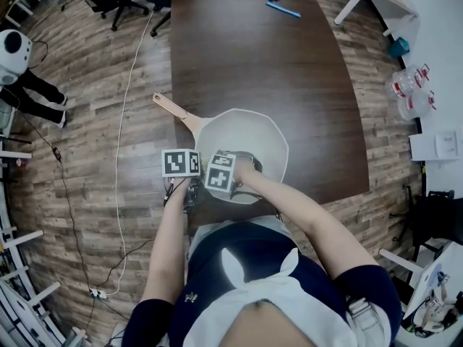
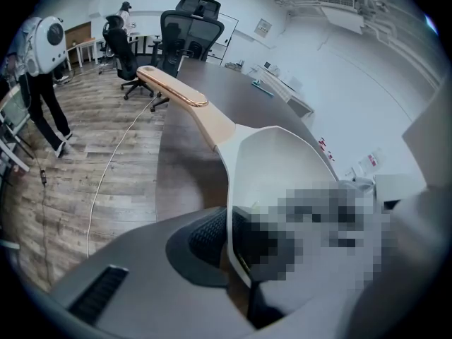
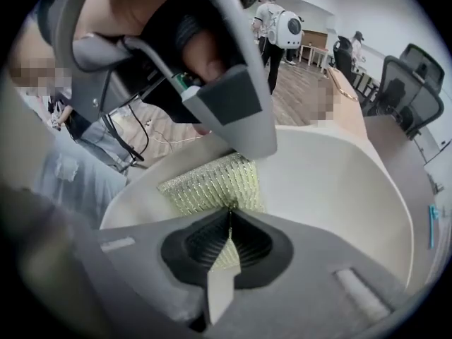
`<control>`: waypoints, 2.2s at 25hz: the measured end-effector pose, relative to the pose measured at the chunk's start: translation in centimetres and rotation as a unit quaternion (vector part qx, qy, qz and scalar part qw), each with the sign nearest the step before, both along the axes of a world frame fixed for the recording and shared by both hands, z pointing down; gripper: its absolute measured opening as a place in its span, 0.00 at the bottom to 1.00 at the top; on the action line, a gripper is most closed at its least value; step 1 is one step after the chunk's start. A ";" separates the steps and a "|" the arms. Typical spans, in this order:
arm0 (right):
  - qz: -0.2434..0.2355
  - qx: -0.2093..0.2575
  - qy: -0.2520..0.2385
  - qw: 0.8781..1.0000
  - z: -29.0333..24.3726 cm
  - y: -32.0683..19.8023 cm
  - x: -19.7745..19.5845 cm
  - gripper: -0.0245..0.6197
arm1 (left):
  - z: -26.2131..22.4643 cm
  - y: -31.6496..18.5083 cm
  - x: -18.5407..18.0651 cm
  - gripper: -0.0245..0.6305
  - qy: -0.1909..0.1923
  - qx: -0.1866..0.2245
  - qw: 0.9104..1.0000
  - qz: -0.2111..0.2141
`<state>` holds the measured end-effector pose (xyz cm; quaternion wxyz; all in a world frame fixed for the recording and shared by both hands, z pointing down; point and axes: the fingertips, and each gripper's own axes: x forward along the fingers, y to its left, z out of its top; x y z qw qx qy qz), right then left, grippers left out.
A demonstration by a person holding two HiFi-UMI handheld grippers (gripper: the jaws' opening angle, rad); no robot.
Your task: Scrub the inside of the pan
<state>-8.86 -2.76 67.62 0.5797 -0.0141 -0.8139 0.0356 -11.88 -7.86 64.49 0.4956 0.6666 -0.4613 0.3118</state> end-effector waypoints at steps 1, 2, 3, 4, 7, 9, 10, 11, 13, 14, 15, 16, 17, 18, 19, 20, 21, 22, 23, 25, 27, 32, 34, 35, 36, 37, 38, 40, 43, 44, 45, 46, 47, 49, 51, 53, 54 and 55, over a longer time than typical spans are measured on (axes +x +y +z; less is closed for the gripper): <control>-0.009 0.013 0.002 1.000 0.1 -0.1 0.0 0.05 | 0.0 0.0 0.0 0.06 0.000 0.000 1.000 0.000; -0.016 0.025 0.004 1.000 0.2 -0.2 0.0 0.05 | -0.1 -0.1 0.0 0.06 0.000 0.000 1.000 0.001; -0.023 0.036 0.006 0.999 0.3 -0.3 0.1 0.05 | -0.1 -0.1 0.0 0.06 0.000 0.000 1.000 0.001; -0.028 0.045 0.009 0.999 0.4 -0.5 0.2 0.05 | -0.1 -0.1 0.1 0.06 0.001 0.001 1.000 0.002; -0.041 0.074 0.020 0.996 0.6 -1.0 0.4 0.05 | -0.2 0.0 0.2 0.06 0.001 0.002 1.000 0.003; -0.048 0.093 0.024 0.994 0.8 -1.4 0.5 0.05 | -0.2 -0.1 0.2 0.06 0.001 0.003 1.000 0.004; -0.050 0.099 0.026 0.993 0.9 -1.6 0.5 0.05 | -0.2 -0.1 0.2 0.06 0.001 0.003 1.000 0.004; -0.053 0.105 0.026 0.993 1.0 -1.8 0.5 0.05 | -0.1 -0.1 0.3 0.06 0.002 0.002 1.000 0.004; -0.057 0.117 0.027 0.991 1.1 -2.3 0.6 0.05 | -0.1 -0.2 0.3 0.06 0.002 0.002 1.000 0.004; -0.059 0.123 0.028 0.990 1.1 -2.5 0.6 0.05 | -0.1 -0.3 0.3 0.06 0.002 0.001 1.000 0.005; -0.061 0.127 0.029 0.990 1.2 -2.6 0.6 0.05 | -0.1 -0.3 0.2 0.06 0.002 0.001 1.000 0.005; -0.063 0.131 0.031 0.989 1.2 -2.8 0.6 0.05 | 0.0 -0.3 0.2 0.06 0.002 0.002 1.000 0.006; -0.064 0.134 0.033 0.988 1.2 -2.9 0.6 0.05 | 0.0 -0.3 0.2 0.06 0.002 0.002 1.000 0.007; -0.066 0.138 0.034 0.988 1.2 -3.0 0.6 0.05 | 0.0 -0.3 0.2 0.06 0.002 0.003 1.000 0.007; -0.067 0.142 0.035 0.987 1.2 -3.2 0.7 0.05 | 0.0 -0.3 0.3 0.06 0.003 0.003 1.000 0.007; -0.069 0.146 0.037 0.986 1.2 -3.3 0.7 0.05 | 0.0 -0.4 0.3 0.06 0.003 0.004 1.000 0.007; -0.071 0.151 0.039 0.985 1.2 -3.5 0.9 0.05 | -0.1 -0.3 0.4 0.06 0.004 0.004 1.000 0.007; -0.073 0.156 0.042 0.984 1.2 -3.6 1.1 0.05 | -0.1 -0.3 0.5 0.06 0.004 0.004 1.000 0.007; -0.074 0.162 0.045 0.983 1.2 -3.8 1.2 0.05 | -0.1 -0.3 0.6 0.06 0.003 0.004 1.000 0.007; -0.073 0.169 0.049 0.982 1.2 -4.1 1.4 0.05 | 0.0 -0.3 0.6 0.06 0.004 0.004 1.000 0.007; -0.070 0.174 0.052 0.981 1.3 -4.3 1.3 0.05 | 0.0 -0.3 0.5 0.06 0.005 0.004 1.000 0.007; -0.050 0.186 0.064 0.979 1.6 -5.6 2.0 0.05 | 0.0 -0.3 0.4 0.06 0.004 0.003 1.000 0.009; -0.037 0.182 0.064 0.981 1.7 -6.3 2.5 0.05 | 0.0 -0.2 0.4 0.06 0.005 0.003 1.000 0.009; -0.033 0.180 0.064 0.981 1.7 -6.5 2.7 0.05 | 0.0 -0.2 0.4 0.06 0.006 0.003 1.000 0.008; -0.031 0.179 0.065 0.981 1.8 -6.7 2.8 0.05 | 0.0 -0.3 0.4 0.06 0.007 0.003 1.000 0.007; -0.030 0.179 0.065 0.981 1.8 -6.9 2.9 0.05 | 0.0 -0.3 0.4 0.06 0.008 0.002 1.000 0.006; -0.029 0.180 0.066 0.981 1.8 -7.1 3.0 0.05 | 0.0 -0.3 0.4 0.06 0.009 0.002 1.000 0.005; -0.022 0.185 0.070 0.980 1.9 -7.4 3.2 0.05 | 0.0 -0.2 0.4 0.06 0.009 0.001 1.000 0.005; -0.003 0.195 0.079 0.977 2.0 -7.9 3.8 0.05 | 0.0 0.0 0.5 0.06 0.009 0.000 1.000 0.006; 0.003 0.198 0.083 0.977 2.0 -8.1 3.9 0.05 | 0.0 0.0 0.4 0.06 0.009 0.001 1.000 0.006; 0.008 0.201 0.086 0.976 2.0 -8.2 4.1 0.05 | 0.0 0.0 0.4 0.06 0.009 0.002 1.000 0.005; 0.012 0.203 0.090 0.975 2.0 -8.4 4.2 0.05 | 0.1 0.0 0.4 0.06 0.008 0.003 1.000 0.005; 0.015 0.204 0.094 0.974 2.1 -8.6 4.5 0.05 | 0.1 0.0 0.3 0.06 0.008 0.003 1.000 0.005; 0.022 0.204 0.099 0.974 2.1 -9.1 4.9 0.05 | 0.1 -0.1 0.4 0.06 0.009 0.002 1.000 0.004; 0.028 0.202 0.104 0.973 2.1 -9.4 5.2 0.05 | 0.0 -0.1 0.3 0.06 0.009 0.003 1.000 0.004; 0.033 0.201 0.110 0.973 2.1 -9.6 5.5 0.05 | 0.0 -0.1 0.2 0.06 0.009 0.004 1.000 0.004; 0.036 0.200 0.113 0.972 2.1 -9.7 5.7 0.05 | 0.0 0.0 0.2 0.06 0.009 0.004 1.000 0.005; 0.039 0.199 0.116 0.972 2.2 -9.7 5.9 0.05 | 0.0 0.0 0.2 0.06 0.009 0.005 1.000 0.005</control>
